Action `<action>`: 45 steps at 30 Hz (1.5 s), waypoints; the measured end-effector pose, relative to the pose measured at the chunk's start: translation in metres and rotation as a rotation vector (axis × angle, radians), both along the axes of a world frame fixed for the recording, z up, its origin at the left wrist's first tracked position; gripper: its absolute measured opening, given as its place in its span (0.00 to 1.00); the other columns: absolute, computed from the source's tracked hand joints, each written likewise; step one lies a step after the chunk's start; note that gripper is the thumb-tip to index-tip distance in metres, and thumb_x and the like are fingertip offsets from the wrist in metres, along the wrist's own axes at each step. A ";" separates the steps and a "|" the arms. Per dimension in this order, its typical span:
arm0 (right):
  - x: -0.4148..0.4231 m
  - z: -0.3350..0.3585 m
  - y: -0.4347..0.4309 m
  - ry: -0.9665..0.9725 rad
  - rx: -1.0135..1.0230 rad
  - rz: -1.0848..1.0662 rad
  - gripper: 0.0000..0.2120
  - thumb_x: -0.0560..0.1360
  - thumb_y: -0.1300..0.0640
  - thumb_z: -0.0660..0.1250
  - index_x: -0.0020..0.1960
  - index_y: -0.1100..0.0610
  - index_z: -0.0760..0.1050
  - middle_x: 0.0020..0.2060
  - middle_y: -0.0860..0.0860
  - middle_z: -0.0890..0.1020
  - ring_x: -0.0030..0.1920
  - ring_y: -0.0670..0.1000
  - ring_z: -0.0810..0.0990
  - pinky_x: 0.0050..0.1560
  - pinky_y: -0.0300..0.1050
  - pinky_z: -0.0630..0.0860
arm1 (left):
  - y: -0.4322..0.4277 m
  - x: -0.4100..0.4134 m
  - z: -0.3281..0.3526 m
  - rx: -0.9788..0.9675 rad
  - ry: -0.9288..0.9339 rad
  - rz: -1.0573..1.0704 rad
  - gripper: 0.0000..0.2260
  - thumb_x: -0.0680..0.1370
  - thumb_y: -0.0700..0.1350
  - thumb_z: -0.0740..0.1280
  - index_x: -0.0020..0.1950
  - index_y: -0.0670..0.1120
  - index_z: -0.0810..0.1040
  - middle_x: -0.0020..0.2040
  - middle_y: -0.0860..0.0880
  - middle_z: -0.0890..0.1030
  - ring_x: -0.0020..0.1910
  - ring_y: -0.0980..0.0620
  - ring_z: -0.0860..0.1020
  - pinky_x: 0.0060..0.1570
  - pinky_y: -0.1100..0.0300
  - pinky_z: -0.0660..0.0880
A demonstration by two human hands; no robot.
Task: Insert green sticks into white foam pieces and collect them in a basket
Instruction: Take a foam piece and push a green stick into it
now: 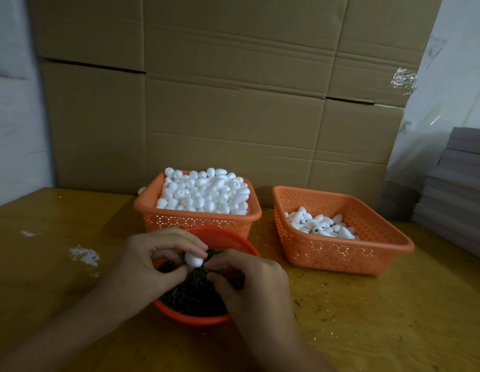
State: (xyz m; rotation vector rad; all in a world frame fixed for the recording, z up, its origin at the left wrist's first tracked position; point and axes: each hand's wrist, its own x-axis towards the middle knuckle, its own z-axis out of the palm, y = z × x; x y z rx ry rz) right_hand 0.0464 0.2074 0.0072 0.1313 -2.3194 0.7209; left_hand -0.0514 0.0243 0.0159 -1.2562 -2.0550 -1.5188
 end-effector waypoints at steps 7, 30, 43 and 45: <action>0.001 -0.001 -0.001 0.005 0.002 0.008 0.11 0.75 0.56 0.76 0.53 0.42 0.84 0.49 0.35 0.85 0.50 0.37 0.83 0.48 0.40 0.80 | 0.000 0.000 0.000 -0.005 0.000 -0.012 0.26 0.69 0.24 0.77 0.51 0.56 0.89 0.54 0.55 0.87 0.57 0.53 0.84 0.47 0.56 0.83; 0.000 -0.002 -0.001 0.201 0.159 0.044 0.12 0.74 0.60 0.75 0.52 0.45 0.84 0.47 0.38 0.85 0.50 0.40 0.80 0.49 0.34 0.75 | 0.000 -0.002 -0.003 -0.010 0.001 0.039 0.26 0.69 0.29 0.80 0.55 0.59 0.87 0.54 0.57 0.86 0.54 0.53 0.84 0.50 0.60 0.81; 0.002 0.002 -0.003 0.241 0.314 0.035 0.03 0.79 0.55 0.70 0.49 0.49 0.83 0.45 0.43 0.81 0.44 0.49 0.78 0.41 0.50 0.76 | -0.001 0.002 0.001 0.008 -0.100 0.003 0.17 0.69 0.49 0.77 0.56 0.62 0.86 0.53 0.58 0.87 0.53 0.56 0.85 0.50 0.64 0.81; 0.002 0.001 -0.004 0.256 0.309 0.020 0.04 0.79 0.53 0.69 0.49 0.48 0.83 0.45 0.42 0.82 0.44 0.48 0.78 0.41 0.49 0.76 | 0.001 0.002 0.001 0.033 -0.110 -0.018 0.15 0.69 0.46 0.78 0.53 0.60 0.86 0.52 0.56 0.88 0.54 0.57 0.85 0.50 0.65 0.81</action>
